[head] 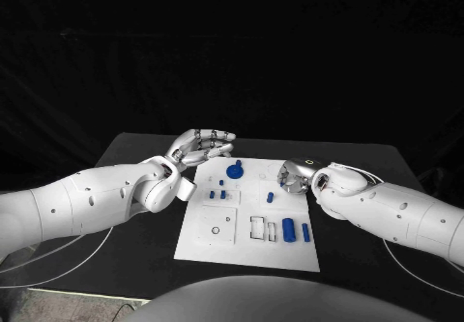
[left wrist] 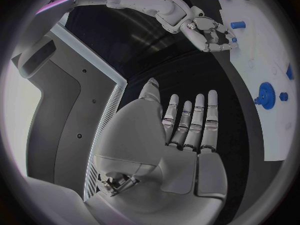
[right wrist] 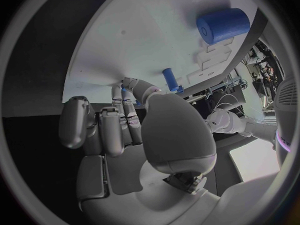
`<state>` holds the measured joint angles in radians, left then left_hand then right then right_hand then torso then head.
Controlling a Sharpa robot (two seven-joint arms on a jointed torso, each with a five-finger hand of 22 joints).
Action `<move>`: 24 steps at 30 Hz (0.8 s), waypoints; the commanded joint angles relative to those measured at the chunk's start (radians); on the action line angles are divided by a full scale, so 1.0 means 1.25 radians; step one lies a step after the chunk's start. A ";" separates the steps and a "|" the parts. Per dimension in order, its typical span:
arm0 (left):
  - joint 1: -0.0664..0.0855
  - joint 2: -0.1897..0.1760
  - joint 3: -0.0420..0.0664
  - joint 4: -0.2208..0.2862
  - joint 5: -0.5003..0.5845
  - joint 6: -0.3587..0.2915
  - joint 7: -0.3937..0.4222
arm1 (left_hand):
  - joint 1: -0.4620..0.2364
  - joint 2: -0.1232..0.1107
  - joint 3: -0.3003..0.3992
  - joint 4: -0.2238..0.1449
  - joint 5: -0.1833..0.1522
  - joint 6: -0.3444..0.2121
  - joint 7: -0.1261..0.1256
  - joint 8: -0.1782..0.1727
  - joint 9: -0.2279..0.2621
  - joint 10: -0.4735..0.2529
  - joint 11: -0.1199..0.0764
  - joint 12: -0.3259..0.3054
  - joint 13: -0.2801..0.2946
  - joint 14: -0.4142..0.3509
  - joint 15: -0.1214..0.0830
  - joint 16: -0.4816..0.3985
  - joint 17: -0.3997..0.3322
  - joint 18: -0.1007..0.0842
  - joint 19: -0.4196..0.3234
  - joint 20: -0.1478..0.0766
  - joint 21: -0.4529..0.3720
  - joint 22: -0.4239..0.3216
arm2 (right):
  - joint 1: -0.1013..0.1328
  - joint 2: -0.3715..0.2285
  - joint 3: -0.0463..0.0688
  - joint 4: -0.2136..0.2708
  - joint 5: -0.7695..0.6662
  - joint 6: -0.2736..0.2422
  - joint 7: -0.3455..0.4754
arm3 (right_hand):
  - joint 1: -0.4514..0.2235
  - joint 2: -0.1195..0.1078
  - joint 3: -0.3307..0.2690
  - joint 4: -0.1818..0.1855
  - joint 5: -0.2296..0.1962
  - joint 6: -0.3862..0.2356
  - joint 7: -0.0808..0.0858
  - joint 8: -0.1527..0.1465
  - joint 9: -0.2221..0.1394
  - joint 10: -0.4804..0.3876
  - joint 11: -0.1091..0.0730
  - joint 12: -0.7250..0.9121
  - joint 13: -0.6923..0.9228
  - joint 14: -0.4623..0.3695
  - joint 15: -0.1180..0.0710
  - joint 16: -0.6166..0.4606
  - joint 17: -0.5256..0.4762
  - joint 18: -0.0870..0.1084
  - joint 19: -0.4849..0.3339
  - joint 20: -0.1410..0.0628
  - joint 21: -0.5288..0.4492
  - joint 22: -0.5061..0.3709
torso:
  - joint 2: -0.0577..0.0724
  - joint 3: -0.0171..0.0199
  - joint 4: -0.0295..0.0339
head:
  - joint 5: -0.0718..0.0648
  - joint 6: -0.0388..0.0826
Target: Assemble the parts on the task board
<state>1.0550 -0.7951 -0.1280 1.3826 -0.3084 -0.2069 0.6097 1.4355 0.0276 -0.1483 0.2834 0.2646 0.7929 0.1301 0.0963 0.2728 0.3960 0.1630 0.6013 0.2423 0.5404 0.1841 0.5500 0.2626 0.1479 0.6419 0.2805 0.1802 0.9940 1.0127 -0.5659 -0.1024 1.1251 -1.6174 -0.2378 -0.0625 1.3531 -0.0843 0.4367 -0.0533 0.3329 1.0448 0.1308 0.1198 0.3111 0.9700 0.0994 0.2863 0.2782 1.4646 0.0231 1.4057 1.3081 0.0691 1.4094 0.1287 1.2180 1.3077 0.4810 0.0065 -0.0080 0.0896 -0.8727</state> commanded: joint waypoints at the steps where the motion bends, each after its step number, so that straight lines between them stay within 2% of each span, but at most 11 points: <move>1: 0.000 0.003 0.001 -0.001 -0.004 0.016 0.000 | 0.008 0.000 -0.005 -0.002 0.005 -0.006 0.002 0.003 -0.002 0.000 0.005 0.003 -0.002 0.000 0.004 0.004 -0.001 0.012 0.006 -0.002 -0.006 -0.001 | -0.005 0.001 -0.003 0.000 0.004 0.004 0.017 | 0.007 0.006 -0.005 0.001 -0.006 0.008 0.001 0.005 0.003 0.009 -0.002 -0.002 -0.003 0.016 -0.002 -0.002 0.065 0.007 0.003 -0.003 -0.002 0.128 | -0.001 0.0005 0.0009 | -0.001 0.000; 9: -0.002 0.008 0.001 -0.005 -0.007 0.021 -0.005 | 0.018 0.004 -0.006 -0.006 0.012 -0.006 0.003 0.005 -0.004 -0.002 0.006 0.008 -0.007 0.001 0.006 0.006 -0.004 0.010 0.008 -0.002 -0.008 -0.002 | -0.005 0.000 -0.003 0.002 0.013 -0.004 0.020 | 0.014 0.011 -0.014 -0.001 -0.013 0.030 -0.003 0.020 0.021 0.041 -0.012 0.001 -0.012 0.015 -0.010 -0.003 0.061 0.007 0.004 -0.009 -0.002 0.128 | -0.001 0.0000 0.0009 | 0.000 0.000; 17: -0.003 0.011 0.000 -0.010 -0.008 0.023 -0.009 | 0.021 0.006 -0.006 -0.007 0.014 -0.006 0.005 0.006 -0.004 -0.002 0.007 0.010 -0.008 0.002 0.007 0.007 -0.005 0.010 0.009 -0.001 -0.009 -0.002 | -0.003 -0.009 -0.002 0.008 0.015 -0.045 0.026 | 0.020 0.013 -0.016 -0.004 -0.012 0.037 -0.004 0.025 0.030 0.051 -0.015 -0.001 -0.017 0.014 -0.013 -0.006 0.058 0.007 0.004 -0.012 -0.002 0.128 | -0.002 -0.0005 0.0008 | 0.002 0.000; 24: -0.003 0.011 0.000 -0.011 -0.009 0.024 -0.014 | 0.023 0.008 -0.007 -0.007 0.016 -0.005 0.006 0.006 -0.005 -0.002 0.007 0.011 -0.010 0.002 0.007 0.008 -0.006 0.010 0.010 -0.001 -0.010 -0.002 | 0.013 -0.029 -0.001 0.038 0.014 -0.068 0.027 | 0.022 0.015 -0.019 -0.004 -0.014 0.041 -0.005 0.029 0.036 0.057 -0.017 -0.002 -0.021 0.013 -0.015 -0.008 0.055 0.007 0.004 -0.014 -0.004 0.127 | -0.001 -0.0002 -0.0005 | 0.008 0.000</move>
<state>1.0510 -0.7833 -0.1285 1.3677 -0.3142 -0.1958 0.5926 1.4525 0.0366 -0.1539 0.2778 0.2786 0.7894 0.1336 0.1001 0.2686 0.3926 0.1664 0.6122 0.2311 0.5440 0.1878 0.5547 0.2558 0.1477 0.6491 0.2803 0.1721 0.9918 1.0241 -0.5990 -0.1041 1.1625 -1.5973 -0.2907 -0.0411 1.3706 -0.0672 0.4183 -0.0604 0.3186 1.0889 0.1264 0.1528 0.3534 1.0340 0.0776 0.2810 0.2538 1.4683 0.0120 1.4010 1.3078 0.0692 1.4129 0.1176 1.2179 1.3074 0.4788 0.0063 -0.0071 0.0959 -0.8727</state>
